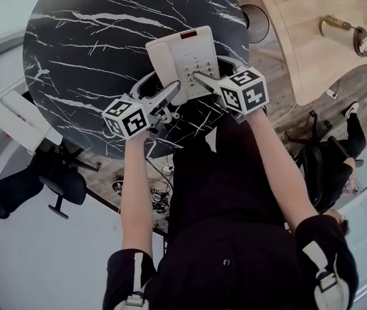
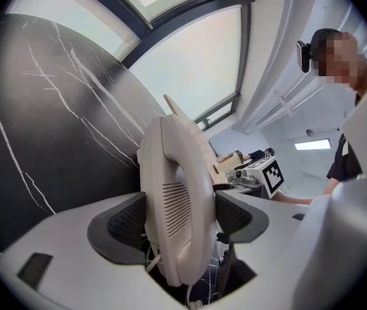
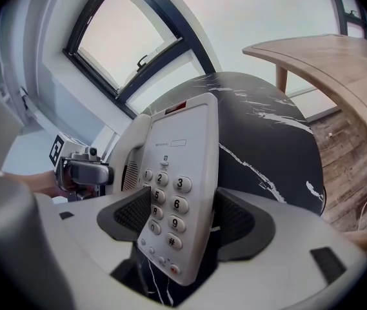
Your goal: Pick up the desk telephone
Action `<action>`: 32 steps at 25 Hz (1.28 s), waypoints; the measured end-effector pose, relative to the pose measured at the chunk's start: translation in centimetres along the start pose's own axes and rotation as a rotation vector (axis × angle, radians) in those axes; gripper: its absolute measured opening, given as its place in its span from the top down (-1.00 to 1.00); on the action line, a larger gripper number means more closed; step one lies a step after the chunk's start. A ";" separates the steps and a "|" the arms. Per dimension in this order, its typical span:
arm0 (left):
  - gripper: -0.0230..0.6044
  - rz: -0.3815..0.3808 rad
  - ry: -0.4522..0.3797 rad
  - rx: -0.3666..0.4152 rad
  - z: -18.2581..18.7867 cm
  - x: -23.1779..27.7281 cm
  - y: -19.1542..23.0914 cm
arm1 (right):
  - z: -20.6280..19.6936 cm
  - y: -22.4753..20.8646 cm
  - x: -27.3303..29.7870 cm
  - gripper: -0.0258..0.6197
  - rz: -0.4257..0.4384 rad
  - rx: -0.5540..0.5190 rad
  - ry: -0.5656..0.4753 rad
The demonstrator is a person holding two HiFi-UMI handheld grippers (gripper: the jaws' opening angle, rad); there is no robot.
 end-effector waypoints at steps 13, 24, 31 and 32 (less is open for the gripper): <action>-0.11 0.015 -0.008 0.040 1.2 0.3 -1.3 | 0.1 -0.2 -1.0 -0.07 -0.014 0.084 -0.005; -0.09 0.010 -0.055 0.042 1.5 -2.4 -3.1 | -0.4 2.5 -3.0 -0.06 -0.013 0.084 -0.067; -0.08 0.001 -0.099 0.078 1.8 -5.4 -4.4 | -1.1 5.7 -4.3 -0.05 -0.012 0.064 -0.138; -0.08 0.001 -0.106 0.082 1.8 -6.0 -4.7 | -1.2 6.2 -4.5 -0.05 -0.011 0.065 -0.147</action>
Point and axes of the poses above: the fingertips, and each gripper's own axes: x forward along the fingers, y to its left, z out of its top, the point moved 9 cm from there along -x, backward along the fingers, and after that the axes turned 8 degrees about x, right-handed, at the moved point
